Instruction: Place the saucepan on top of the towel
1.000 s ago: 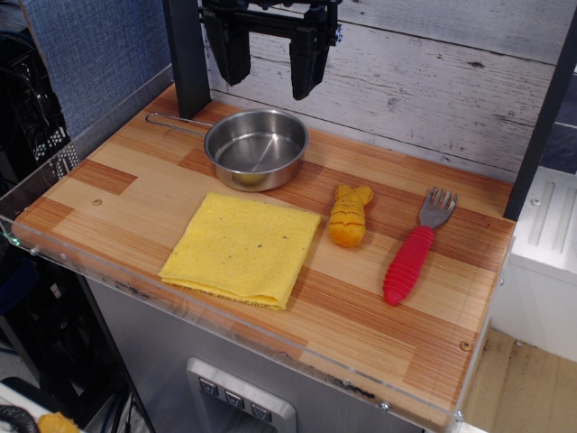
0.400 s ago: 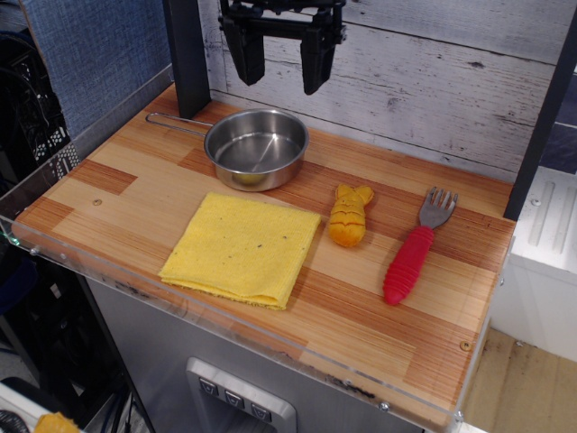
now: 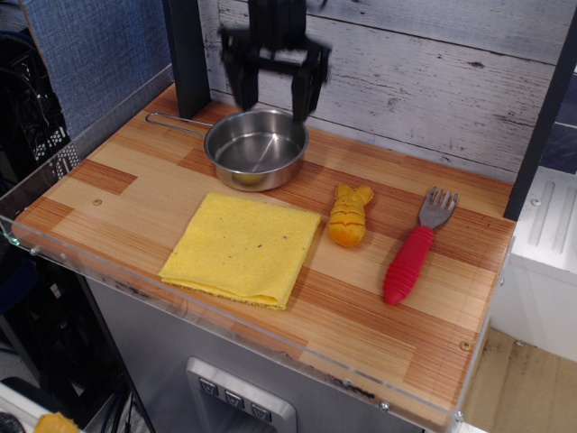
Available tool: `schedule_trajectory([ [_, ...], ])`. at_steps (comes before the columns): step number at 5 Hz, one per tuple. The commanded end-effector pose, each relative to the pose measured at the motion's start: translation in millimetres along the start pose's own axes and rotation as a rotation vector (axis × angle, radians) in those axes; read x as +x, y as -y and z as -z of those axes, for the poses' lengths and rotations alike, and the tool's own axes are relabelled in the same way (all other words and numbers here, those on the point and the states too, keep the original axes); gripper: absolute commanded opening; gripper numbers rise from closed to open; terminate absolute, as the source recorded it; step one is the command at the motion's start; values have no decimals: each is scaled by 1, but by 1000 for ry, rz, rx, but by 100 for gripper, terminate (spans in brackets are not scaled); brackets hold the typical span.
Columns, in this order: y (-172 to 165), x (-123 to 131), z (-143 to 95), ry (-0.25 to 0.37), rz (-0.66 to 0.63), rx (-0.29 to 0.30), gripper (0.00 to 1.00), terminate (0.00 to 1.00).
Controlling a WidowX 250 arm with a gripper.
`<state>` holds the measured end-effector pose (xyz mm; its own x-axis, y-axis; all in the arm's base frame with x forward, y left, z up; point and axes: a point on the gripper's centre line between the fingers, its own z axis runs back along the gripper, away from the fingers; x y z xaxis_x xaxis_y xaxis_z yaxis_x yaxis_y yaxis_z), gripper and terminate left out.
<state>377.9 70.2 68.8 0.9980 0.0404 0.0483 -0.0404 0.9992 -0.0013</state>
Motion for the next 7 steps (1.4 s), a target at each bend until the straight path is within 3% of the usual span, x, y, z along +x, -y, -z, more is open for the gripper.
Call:
schedule_trajectory([
  [1,17,-6,-5,90,-9,41,100,0],
  [5,20,-5,34,18,-22,33,100,0],
  [6,21,-5,39,12,-23,36,0,0],
  [7,19,-5,38,17,-25,35,0,0],
])
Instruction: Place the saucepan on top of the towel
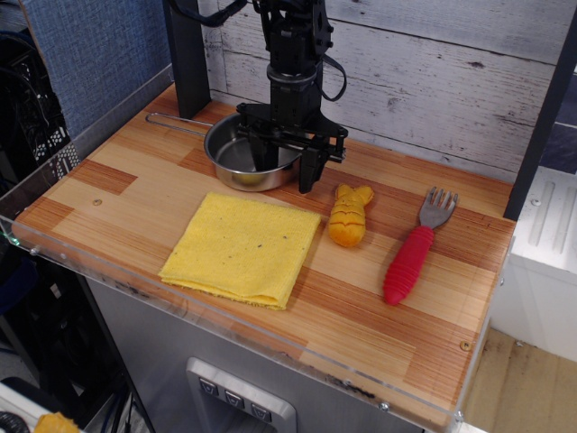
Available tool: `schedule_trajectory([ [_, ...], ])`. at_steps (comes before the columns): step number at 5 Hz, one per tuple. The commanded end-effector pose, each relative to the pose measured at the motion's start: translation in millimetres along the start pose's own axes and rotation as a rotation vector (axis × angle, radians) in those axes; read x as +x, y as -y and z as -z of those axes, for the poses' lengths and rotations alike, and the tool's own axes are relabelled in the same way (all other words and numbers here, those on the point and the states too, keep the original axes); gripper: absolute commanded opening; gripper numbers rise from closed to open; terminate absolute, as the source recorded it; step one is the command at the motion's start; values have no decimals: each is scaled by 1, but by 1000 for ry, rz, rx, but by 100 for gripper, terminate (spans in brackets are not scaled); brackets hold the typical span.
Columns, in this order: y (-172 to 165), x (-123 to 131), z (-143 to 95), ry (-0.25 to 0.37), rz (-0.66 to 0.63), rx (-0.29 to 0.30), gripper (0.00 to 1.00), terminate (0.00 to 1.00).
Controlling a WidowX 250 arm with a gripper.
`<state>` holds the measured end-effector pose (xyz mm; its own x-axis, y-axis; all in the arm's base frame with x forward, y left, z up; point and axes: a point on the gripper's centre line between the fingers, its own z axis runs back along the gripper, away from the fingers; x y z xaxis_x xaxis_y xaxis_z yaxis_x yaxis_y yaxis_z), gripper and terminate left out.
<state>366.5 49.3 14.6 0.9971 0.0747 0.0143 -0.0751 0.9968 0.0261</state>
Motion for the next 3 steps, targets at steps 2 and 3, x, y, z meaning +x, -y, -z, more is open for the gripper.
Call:
schedule_trajectory([
  [2,-13,8,-36,75,-17,18,0,0],
  [3,-45,5,-71,140,-69,93,0,0],
])
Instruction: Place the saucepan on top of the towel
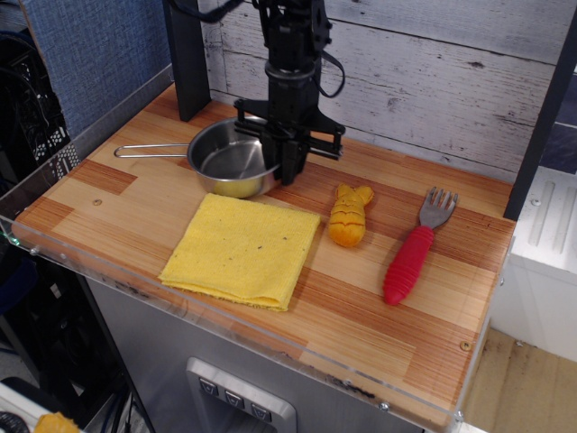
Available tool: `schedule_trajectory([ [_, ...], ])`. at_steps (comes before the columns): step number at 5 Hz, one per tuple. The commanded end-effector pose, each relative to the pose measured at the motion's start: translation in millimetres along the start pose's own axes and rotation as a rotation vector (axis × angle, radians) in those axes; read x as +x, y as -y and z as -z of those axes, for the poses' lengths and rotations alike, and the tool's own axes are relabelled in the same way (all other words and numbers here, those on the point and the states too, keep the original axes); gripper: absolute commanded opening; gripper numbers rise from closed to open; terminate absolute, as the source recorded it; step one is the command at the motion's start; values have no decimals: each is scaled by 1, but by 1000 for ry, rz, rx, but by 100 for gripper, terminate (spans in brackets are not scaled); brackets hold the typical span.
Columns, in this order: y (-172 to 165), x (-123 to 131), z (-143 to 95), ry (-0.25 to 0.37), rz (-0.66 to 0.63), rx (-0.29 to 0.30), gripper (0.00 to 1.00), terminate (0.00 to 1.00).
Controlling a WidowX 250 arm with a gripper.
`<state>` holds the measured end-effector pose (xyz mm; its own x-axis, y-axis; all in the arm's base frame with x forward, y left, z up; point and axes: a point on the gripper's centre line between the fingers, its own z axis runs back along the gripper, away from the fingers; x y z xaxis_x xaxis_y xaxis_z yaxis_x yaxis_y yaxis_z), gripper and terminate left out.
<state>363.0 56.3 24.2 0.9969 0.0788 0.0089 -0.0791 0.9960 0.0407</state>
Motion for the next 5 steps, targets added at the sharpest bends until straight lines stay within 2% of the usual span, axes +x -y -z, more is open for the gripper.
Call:
schedule_trajectory([
  [1,-68,-7,-93,199,-120,102,0,0],
  [2,-59,-28,-116,224,-130,3,0,0],
  [3,-23,-57,-115,169,-55,-150,0,0],
  [4,21,-81,-98,111,91,-149,0,0],
  [5,38,-91,-78,65,171,-120,0,0],
])
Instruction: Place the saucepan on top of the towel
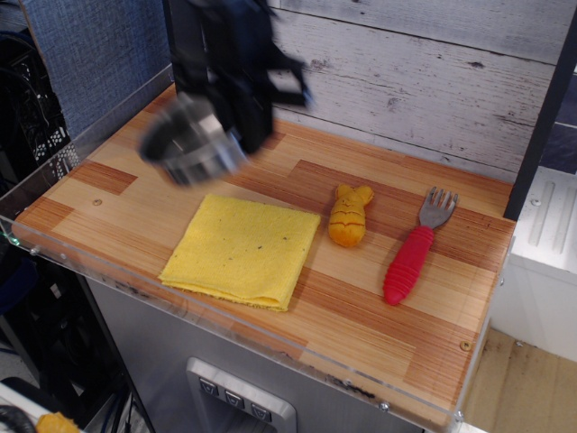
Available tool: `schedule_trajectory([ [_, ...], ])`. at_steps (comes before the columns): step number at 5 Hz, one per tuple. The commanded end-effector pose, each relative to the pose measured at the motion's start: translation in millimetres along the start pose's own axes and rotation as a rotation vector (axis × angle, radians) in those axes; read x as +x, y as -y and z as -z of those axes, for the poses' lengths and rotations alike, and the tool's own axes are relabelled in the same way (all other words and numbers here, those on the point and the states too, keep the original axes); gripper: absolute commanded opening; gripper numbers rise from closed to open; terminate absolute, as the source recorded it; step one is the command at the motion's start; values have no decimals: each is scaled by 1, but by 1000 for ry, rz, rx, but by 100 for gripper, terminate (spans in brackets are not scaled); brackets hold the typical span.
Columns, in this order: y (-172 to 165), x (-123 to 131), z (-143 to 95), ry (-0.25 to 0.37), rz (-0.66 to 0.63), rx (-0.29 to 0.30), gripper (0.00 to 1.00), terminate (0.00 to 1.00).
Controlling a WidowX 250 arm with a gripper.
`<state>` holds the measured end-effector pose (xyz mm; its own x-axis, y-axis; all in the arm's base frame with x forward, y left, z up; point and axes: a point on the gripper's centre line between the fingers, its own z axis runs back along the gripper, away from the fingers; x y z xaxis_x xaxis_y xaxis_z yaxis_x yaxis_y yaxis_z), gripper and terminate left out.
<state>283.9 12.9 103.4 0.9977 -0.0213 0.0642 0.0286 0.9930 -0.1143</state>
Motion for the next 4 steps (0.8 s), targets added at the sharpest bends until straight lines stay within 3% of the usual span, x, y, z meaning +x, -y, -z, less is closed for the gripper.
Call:
schedule_trajectory([
  [1,3,-13,30,-56,91,80,0,0],
  [2,-6,-15,44,-100,89,111,0,0],
  [4,-24,-17,53,-142,53,116,0,0],
])
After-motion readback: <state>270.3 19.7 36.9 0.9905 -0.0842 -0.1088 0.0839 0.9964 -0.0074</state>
